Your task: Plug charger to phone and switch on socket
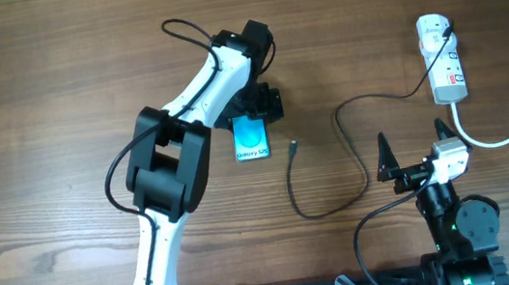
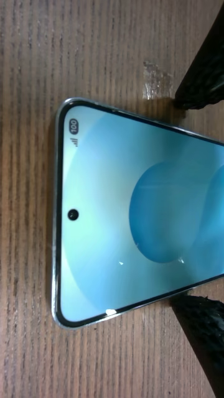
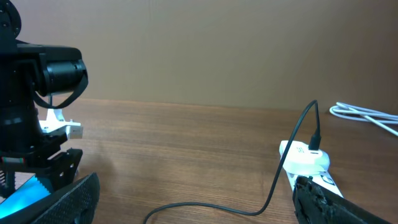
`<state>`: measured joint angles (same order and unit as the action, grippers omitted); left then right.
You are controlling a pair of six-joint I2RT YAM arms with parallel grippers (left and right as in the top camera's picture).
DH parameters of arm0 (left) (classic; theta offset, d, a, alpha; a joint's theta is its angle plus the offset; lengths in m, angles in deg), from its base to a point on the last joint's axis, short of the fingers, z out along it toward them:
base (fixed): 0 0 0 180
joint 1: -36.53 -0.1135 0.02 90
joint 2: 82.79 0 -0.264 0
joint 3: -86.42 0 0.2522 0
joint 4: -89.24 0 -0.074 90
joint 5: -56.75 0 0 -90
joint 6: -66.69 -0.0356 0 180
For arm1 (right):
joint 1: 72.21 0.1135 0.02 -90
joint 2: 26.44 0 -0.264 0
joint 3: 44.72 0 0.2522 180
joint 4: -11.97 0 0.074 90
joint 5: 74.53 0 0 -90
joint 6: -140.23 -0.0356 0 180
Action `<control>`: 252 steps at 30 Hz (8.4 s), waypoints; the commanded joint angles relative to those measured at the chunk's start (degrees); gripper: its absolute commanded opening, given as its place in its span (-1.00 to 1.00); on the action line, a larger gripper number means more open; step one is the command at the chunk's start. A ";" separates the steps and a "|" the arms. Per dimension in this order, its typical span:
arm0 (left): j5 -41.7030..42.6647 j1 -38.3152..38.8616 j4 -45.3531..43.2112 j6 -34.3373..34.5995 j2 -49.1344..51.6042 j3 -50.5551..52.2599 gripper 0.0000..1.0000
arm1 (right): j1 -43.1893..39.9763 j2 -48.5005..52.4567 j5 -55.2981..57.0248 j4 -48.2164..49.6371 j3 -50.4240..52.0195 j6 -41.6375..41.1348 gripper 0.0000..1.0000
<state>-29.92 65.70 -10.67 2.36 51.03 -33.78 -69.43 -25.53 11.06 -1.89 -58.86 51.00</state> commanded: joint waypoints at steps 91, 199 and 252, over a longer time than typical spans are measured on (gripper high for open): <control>87.03 -20.13 13.07 5.25 -19.50 -0.46 0.32 | -0.24 -0.37 0.98 0.15 0.09 0.72 1.00; 87.01 -23.65 15.58 6.71 -20.70 -0.46 0.26 | 13.92 58.03 -19.89 -50.03 -69.46 -16.72 0.89; 85.81 -22.91 16.13 6.78 -20.70 -0.46 0.26 | 46.38 92.54 26.38 -52.19 -104.24 -30.91 0.01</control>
<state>54.04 42.53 4.93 8.78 32.69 -32.75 -23.22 65.98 35.48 -54.80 -162.03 20.05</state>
